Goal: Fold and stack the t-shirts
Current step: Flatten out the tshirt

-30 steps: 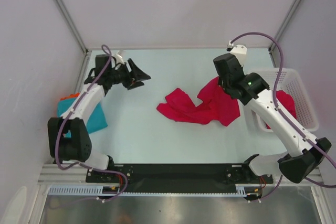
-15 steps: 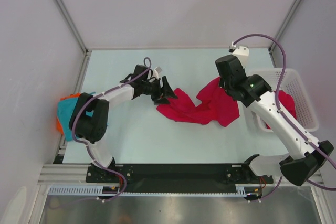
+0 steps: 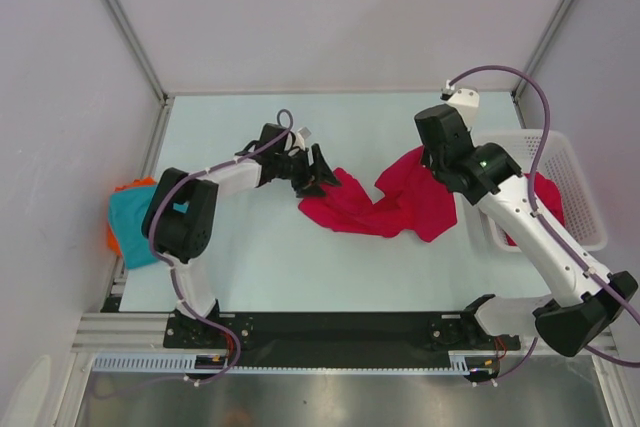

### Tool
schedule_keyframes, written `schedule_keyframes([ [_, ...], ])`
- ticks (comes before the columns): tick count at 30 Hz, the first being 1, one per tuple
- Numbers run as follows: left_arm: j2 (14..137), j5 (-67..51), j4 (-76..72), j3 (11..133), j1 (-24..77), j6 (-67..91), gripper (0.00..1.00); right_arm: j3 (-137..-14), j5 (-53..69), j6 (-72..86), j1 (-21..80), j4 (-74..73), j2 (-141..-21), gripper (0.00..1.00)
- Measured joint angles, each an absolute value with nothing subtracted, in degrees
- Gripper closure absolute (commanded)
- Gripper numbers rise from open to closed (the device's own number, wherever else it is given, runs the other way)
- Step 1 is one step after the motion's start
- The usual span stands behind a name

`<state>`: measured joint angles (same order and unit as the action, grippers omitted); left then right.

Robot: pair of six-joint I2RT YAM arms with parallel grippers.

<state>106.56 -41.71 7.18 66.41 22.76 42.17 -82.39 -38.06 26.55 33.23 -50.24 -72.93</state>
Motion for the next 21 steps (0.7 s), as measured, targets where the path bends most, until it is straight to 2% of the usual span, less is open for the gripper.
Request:
schedule_keyframes([
  [7, 109.8, -41.6, 6.3, 67.2, 23.6, 42.7, 0.29, -82.4, -38.1, 26.5, 33.0, -50.8, -71.7, 1.00],
  [10, 110.4, -41.5, 5.7, 67.3, 23.9, 43.1, 0.34, -82.4, -38.1, 26.5, 32.9, -51.0, -71.6, 1.00],
  [13, 111.4, -41.5, 4.9, 67.6, 24.2, 43.5, 0.58, -82.7, -38.1, 26.6, 32.9, -51.8, -71.5, 1.00],
  [14, 111.8, -41.5, 4.4, 67.8, 24.3, 43.5, 0.78, -82.8, -38.1, 26.6, 32.9, -52.1, -71.4, 1.00],
  [15, 112.1, -41.5, 4.1, 68.0, 24.4, 43.7, 0.84, -83.0, -38.1, 26.6, 32.9, -52.4, -71.2, 1.00],
  [17, 113.5, -41.5, 3.5, 68.9, 24.5, 44.0, 0.96, -83.3, -38.1, 26.7, 32.9, -52.8, -70.7, 1.00],
  [21, 116.8, -41.5, 2.4, 71.3, 24.9, 44.6, 1.00, -84.2, -38.1, 27.0, 32.9, -53.6, -69.4, 1.00],
])
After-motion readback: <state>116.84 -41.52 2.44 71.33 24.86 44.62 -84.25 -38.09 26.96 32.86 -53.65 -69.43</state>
